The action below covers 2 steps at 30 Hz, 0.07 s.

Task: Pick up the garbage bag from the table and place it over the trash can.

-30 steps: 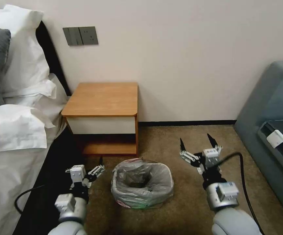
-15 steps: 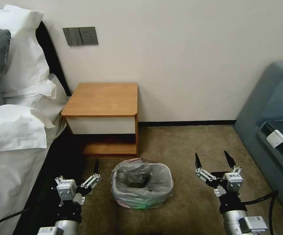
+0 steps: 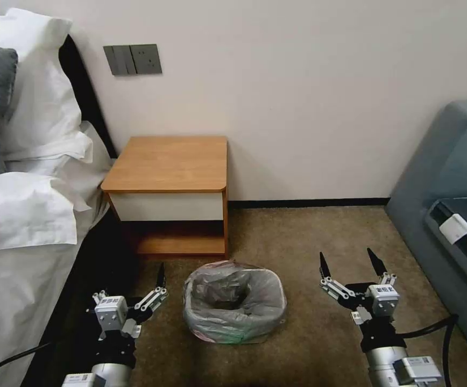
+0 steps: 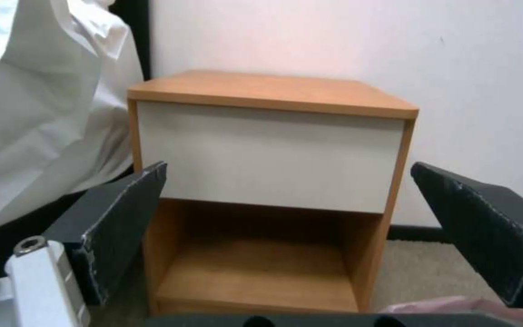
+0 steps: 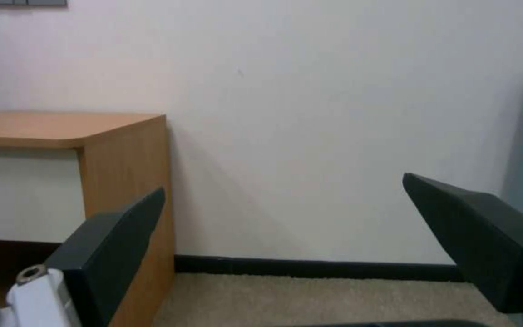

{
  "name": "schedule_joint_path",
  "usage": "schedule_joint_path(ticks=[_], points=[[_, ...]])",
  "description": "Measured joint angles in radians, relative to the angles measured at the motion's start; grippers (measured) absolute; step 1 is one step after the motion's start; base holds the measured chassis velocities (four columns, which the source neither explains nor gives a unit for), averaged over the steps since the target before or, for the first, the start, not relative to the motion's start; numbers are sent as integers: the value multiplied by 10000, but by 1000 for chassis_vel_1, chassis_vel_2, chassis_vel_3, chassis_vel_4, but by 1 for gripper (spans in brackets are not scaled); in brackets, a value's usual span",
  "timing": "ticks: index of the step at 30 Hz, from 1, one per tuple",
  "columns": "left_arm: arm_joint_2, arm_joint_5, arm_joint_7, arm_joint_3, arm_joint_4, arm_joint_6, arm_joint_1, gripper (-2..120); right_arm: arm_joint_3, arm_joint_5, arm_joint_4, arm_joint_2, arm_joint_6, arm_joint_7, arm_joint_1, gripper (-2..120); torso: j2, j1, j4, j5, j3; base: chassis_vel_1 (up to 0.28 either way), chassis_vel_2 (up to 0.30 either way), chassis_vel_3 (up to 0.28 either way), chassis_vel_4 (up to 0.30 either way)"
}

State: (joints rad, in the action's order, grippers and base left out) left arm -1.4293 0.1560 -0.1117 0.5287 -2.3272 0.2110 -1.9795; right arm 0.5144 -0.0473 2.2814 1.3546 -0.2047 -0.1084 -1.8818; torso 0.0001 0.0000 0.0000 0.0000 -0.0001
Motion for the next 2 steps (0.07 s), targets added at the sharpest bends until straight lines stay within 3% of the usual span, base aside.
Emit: schedule_joint_path(ticks=[2], points=[[1, 3, -3, -2, 5, -6, 6, 100, -4, -2, 1, -3, 9, -8, 5, 100, 0, 0, 0, 0, 0, 0, 0, 0, 0]])
